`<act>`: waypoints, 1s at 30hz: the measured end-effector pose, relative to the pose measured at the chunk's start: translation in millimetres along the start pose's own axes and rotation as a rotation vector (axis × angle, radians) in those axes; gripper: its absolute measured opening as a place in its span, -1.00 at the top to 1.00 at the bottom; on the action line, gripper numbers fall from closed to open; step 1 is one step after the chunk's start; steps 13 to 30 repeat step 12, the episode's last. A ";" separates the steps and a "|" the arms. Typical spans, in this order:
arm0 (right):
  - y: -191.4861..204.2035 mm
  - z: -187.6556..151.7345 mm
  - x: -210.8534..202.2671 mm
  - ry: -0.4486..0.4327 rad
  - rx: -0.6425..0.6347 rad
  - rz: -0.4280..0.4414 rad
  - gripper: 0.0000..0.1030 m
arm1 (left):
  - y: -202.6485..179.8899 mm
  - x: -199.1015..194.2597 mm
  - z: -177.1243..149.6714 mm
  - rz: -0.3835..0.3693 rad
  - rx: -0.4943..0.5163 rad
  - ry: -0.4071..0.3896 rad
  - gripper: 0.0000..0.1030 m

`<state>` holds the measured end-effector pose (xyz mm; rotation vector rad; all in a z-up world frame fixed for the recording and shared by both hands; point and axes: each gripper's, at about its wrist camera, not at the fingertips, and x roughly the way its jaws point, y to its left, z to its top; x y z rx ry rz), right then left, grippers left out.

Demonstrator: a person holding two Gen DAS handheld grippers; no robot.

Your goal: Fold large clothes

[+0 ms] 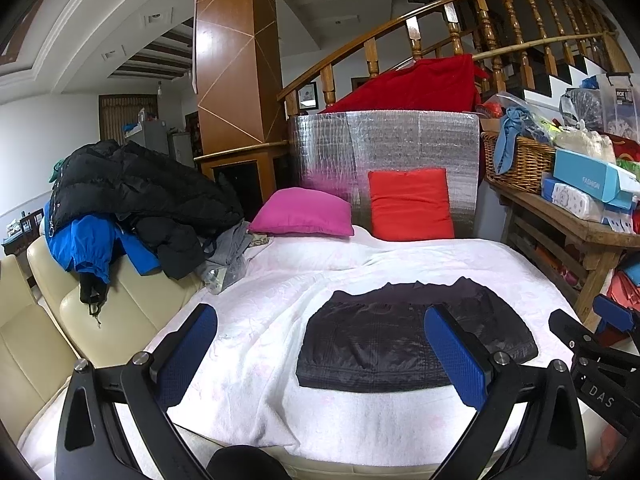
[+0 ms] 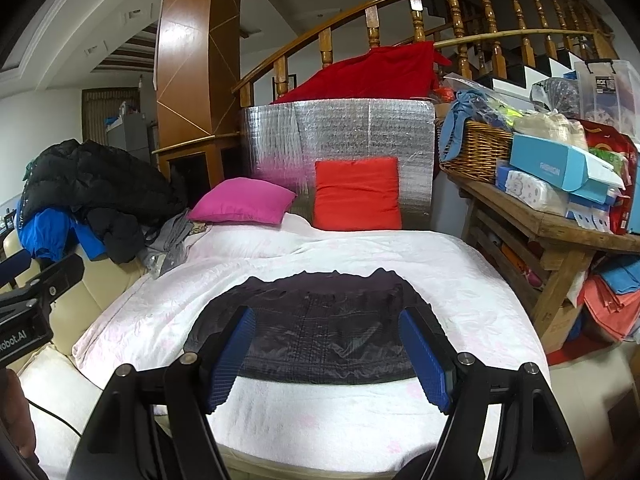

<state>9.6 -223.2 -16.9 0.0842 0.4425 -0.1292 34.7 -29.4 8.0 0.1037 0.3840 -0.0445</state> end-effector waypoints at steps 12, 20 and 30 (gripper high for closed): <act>-12.6 19.6 56.2 0.045 0.018 0.001 -0.51 | 32.1 76.4 12.4 -0.084 -0.110 0.098 -1.00; -12.6 19.6 56.2 0.045 0.018 0.001 -0.51 | 32.1 76.4 12.4 -0.084 -0.110 0.098 -1.00; -12.6 19.6 56.2 0.045 0.018 0.001 -0.51 | 32.1 76.4 12.4 -0.084 -0.110 0.098 -1.00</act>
